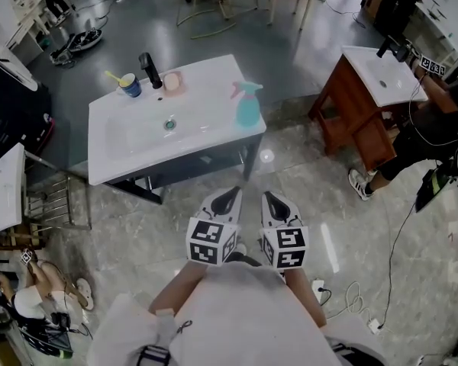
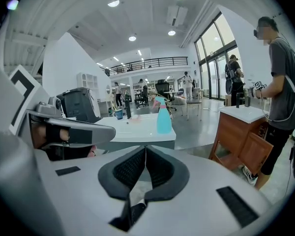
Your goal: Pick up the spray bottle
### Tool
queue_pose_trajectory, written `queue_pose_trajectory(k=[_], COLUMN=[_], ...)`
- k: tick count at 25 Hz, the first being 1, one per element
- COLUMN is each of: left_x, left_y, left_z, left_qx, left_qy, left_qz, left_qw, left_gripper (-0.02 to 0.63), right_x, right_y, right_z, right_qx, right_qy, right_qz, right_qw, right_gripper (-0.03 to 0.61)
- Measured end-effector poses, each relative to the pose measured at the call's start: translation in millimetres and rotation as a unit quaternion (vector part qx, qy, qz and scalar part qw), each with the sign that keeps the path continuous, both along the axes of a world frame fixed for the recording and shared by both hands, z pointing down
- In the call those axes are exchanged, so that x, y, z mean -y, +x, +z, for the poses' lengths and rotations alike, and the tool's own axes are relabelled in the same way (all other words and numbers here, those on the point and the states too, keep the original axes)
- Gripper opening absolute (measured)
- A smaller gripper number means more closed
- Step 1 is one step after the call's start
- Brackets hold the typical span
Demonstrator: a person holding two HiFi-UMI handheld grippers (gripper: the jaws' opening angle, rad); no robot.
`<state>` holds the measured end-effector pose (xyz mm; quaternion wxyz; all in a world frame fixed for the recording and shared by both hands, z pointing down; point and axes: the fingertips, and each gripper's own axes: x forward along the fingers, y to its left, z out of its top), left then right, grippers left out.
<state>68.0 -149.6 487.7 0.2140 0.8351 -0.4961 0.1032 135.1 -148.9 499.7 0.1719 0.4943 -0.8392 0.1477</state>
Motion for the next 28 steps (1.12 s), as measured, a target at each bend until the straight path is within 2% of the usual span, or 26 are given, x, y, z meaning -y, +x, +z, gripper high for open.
queue_pose_trajectory(k=[6,18,28], left_x=[22,77,119], left_y=[-7,-15,-26], left_z=[-3,-2,6], left_qx=[-0.002,-0.007,-0.006], left_qy=[0.0,0.001,-0.01], left_qz=[-0.006,-0.005,0.006], left_qw=[1.0,1.0,0.9999], left_gripper=[0.026,0.026,0.026], right_x=[21,74,115], right_y=[-10,-20,-28], right_z=[-5,-5,2], right_qx=[-0.009,-0.01,-0.009], right_qy=[0.01,0.012,-0.001], right_qz=[-0.017,-0.017,0.003], right_qw=[1.0,1.0,1.0], right_gripper=[0.028,0.028,0.028])
